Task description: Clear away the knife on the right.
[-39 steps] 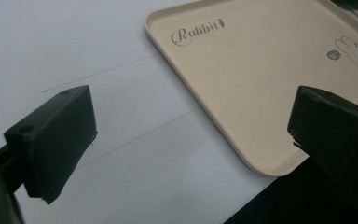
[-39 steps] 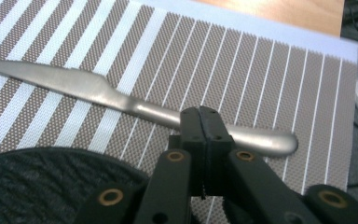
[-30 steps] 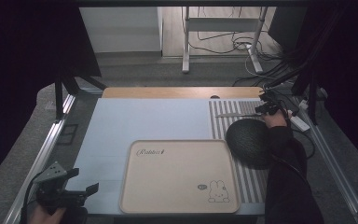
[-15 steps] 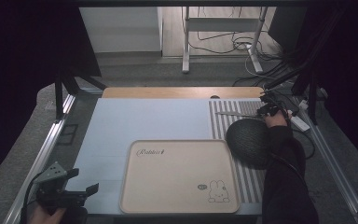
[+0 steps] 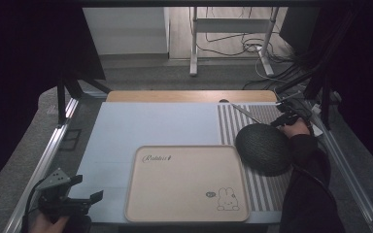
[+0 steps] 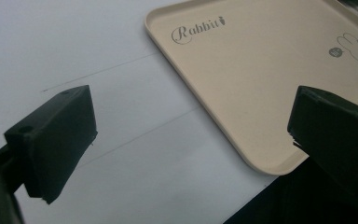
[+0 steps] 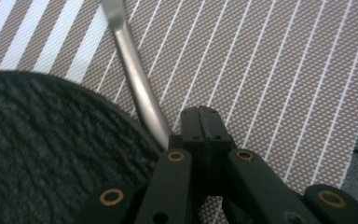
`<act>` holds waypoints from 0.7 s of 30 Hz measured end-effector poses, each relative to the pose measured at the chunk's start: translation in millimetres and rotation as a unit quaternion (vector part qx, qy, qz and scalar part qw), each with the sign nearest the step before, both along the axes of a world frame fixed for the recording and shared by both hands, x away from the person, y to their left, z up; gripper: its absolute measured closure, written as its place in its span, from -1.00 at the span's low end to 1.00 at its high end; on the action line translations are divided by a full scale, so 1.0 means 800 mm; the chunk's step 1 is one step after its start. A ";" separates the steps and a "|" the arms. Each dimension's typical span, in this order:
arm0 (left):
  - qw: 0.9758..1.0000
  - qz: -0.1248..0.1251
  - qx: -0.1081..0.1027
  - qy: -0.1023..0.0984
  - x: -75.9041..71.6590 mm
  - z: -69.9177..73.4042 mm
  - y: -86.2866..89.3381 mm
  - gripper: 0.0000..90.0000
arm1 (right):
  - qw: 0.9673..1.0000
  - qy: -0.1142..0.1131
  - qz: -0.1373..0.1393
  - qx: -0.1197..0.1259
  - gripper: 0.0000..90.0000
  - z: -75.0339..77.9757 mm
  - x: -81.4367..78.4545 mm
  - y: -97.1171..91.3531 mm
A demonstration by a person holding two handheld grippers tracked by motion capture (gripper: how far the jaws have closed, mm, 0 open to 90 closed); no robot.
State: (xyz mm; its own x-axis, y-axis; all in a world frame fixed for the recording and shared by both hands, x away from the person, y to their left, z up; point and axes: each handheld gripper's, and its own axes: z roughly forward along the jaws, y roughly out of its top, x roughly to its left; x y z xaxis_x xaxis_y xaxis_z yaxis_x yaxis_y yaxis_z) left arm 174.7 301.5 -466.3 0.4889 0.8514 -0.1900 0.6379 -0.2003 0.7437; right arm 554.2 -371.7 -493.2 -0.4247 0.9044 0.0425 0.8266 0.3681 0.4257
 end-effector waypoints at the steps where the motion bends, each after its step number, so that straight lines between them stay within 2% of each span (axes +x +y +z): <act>1: 1.000 0.000 0.000 0.000 0.000 0.000 0.000 -0.95 | 1.000 0.000 -0.002 0.003 1.00 0.000 0.000 0.000; 5: 1.000 0.000 0.000 0.000 0.000 0.000 0.000 -0.95 | 1.000 0.005 -0.004 0.001 0.99 0.001 0.001 -0.001; 8: 1.000 0.000 0.001 0.000 0.000 0.000 0.000 -0.95 | 1.000 -0.019 -0.021 0.004 0.87 0.010 0.001 -0.001; 11: 1.000 0.000 0.002 0.000 0.000 0.000 -0.001 -0.95 | 0.998 -0.042 -0.039 0.028 0.73 0.022 0.002 0.001; 14: 1.000 0.000 0.001 0.000 0.000 0.000 -0.001 -0.95 | 0.997 -0.058 -0.038 0.033 0.40 0.030 0.005 0.008; 15: 1.000 0.000 0.001 0.000 0.000 0.000 -0.001 -0.95 | 0.997 -0.058 -0.038 0.033 0.40 0.030 0.005 0.008; 16: 1.000 0.000 0.001 0.000 0.000 0.000 -0.001 -0.95 | 0.997 -0.055 -0.035 0.033 0.17 0.030 0.008 0.015; 21: 1.000 0.000 0.002 0.000 0.000 0.000 -0.001 -0.95 | 0.998 -0.046 -0.029 0.015 -0.54 0.023 0.016 0.036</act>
